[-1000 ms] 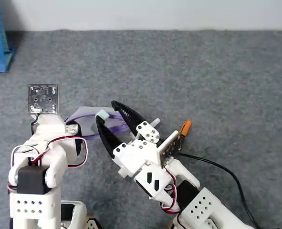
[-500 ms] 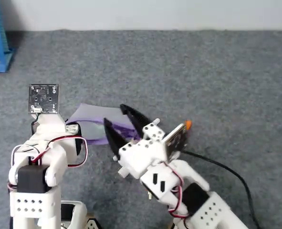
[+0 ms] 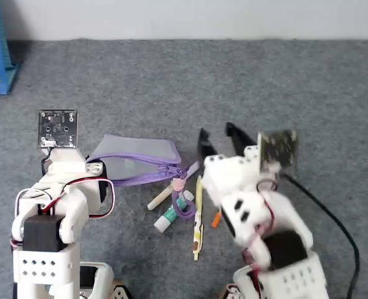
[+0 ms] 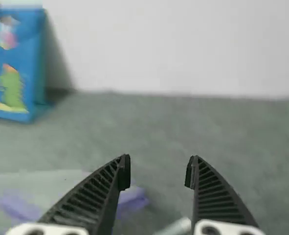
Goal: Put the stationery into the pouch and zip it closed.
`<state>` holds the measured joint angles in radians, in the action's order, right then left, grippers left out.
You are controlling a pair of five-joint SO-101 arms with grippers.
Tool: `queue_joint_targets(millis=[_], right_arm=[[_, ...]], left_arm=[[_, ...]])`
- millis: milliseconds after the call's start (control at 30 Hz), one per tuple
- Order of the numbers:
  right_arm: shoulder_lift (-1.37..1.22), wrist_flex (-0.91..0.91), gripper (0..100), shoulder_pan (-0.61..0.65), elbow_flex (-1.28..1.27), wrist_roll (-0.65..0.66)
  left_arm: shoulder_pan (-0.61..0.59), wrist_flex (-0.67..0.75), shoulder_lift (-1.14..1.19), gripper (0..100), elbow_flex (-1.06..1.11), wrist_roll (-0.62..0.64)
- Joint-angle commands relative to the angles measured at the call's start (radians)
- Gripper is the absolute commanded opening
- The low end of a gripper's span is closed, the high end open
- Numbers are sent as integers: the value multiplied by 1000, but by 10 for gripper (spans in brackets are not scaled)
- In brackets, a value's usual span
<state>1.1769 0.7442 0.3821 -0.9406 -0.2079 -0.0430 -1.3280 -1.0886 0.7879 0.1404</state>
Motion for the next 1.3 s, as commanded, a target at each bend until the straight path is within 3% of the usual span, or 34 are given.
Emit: queue_joint_targets(millis=[0, 433, 633, 833, 1167, 1267], right_arm=[[-211, 21, 193, -70, 87, 23], [-969, 22, 193, -228, 385, -55], [-1147, 182, 193, -245, 519, -63], [-1299, 366, 193, -266, 695, -155], [-1521, 380, 191, -312, 819, -150], [-1555, 381, 105, -311, 836, -138]], left_arm=[[-5, -3, 5, 12, -2, 8], [-5, -11, 5, 12, -2, 8], [-5, -11, 5, 12, -2, 8], [-5, -11, 5, 12, -2, 8], [-5, -6, 3, 12, 12, 8], [-5, -6, 3, 12, 12, 8]])
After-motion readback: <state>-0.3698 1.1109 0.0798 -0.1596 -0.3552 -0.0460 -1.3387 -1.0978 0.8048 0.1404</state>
